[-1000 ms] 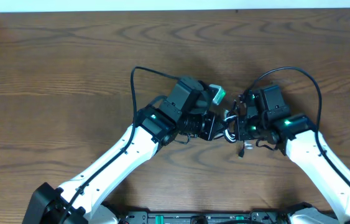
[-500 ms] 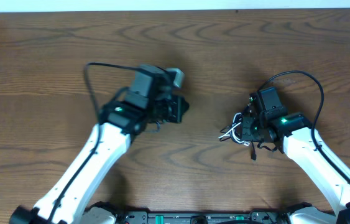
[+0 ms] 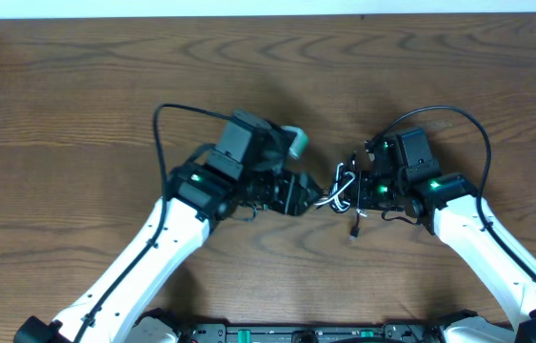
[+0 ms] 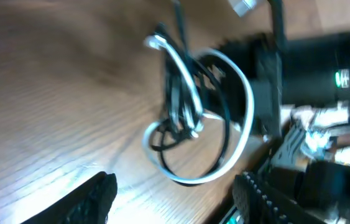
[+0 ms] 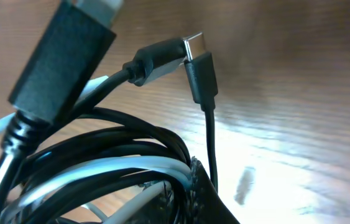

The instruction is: Untangle cables

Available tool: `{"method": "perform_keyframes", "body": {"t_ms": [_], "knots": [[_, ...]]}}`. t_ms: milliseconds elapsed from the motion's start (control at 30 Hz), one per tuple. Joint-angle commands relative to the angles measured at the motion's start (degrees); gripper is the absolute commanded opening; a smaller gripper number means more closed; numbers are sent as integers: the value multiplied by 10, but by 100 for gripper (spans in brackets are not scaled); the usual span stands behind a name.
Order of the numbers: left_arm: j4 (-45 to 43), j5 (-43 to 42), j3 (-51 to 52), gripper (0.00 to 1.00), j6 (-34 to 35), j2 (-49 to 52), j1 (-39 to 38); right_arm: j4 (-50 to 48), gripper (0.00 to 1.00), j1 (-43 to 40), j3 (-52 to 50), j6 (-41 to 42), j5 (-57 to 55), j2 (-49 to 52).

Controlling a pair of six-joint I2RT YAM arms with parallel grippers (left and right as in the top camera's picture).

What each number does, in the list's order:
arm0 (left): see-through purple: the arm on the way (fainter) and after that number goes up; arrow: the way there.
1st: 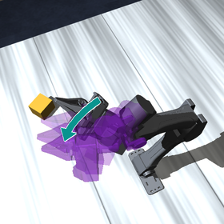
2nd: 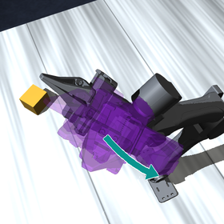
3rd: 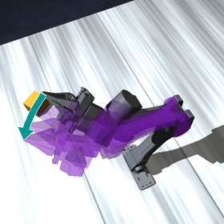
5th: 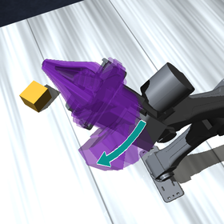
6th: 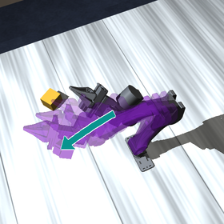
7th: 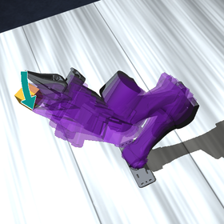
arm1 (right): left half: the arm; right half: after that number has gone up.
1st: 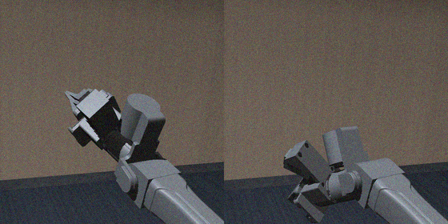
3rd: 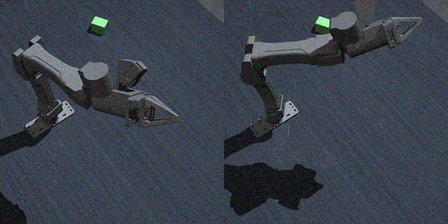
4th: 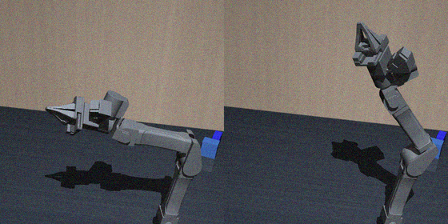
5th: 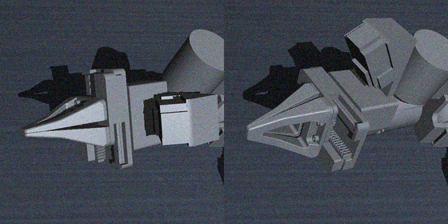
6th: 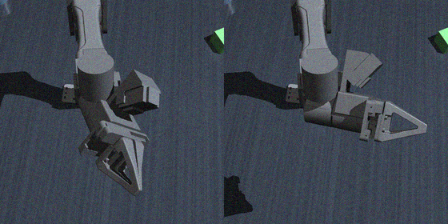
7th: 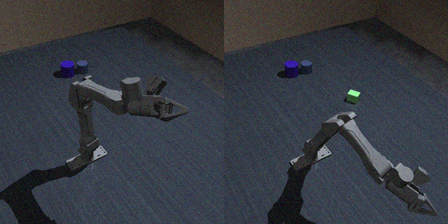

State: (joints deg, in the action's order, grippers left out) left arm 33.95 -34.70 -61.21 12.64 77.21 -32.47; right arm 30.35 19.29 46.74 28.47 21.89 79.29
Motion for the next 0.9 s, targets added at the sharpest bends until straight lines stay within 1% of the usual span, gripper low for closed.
{"method": "perform_keyframes", "body": {"t_ms": [0, 100, 233, 333, 533, 600, 633, 667, 700, 800, 867], "knots": [[14, -9, -1, 65, -83, 3, -20, -2, 1, -2, -2, 40, 45, 0], [33, 3, -1, 65, -127, 3, -29, -5, 1, -2, -2, 43, 71, 0], [34, 63, 4, 66, -134, 3, -30, -18, 1, -2, -2, 43, 132, 0], [12, 69, 10, 67, -135, 3, -30, -29, 1, -2, -2, 44, 186, 0], [-57, 70, 10, 66, -135, 3, -30, -25, 1, -2, -2, 54, 210, 0], [-76, 70, 10, 54, -135, 3, -30, -25, 1, -2, -2, 54, 229, 0], [-81, 70, 10, 44, -135, 3, -30, -25, 1, -2, -2, 54, 240, 0], [-82, 70, 10, 38, -135, 3, -30, -25, 1, -2, -2, 54, 245, 0], [-80, 70, 10, 28, -135, 3, -30, -25, 1, -2, -2, 53, 251, 0], [-65, 70, 10, 8, -135, 3, -30, -25, 1, -2, -2, 51, 252, 0], [-54, 70, 10, 8, -135, 3, -30, -25, 1, -2, -2, 41, 252, 0]]}}
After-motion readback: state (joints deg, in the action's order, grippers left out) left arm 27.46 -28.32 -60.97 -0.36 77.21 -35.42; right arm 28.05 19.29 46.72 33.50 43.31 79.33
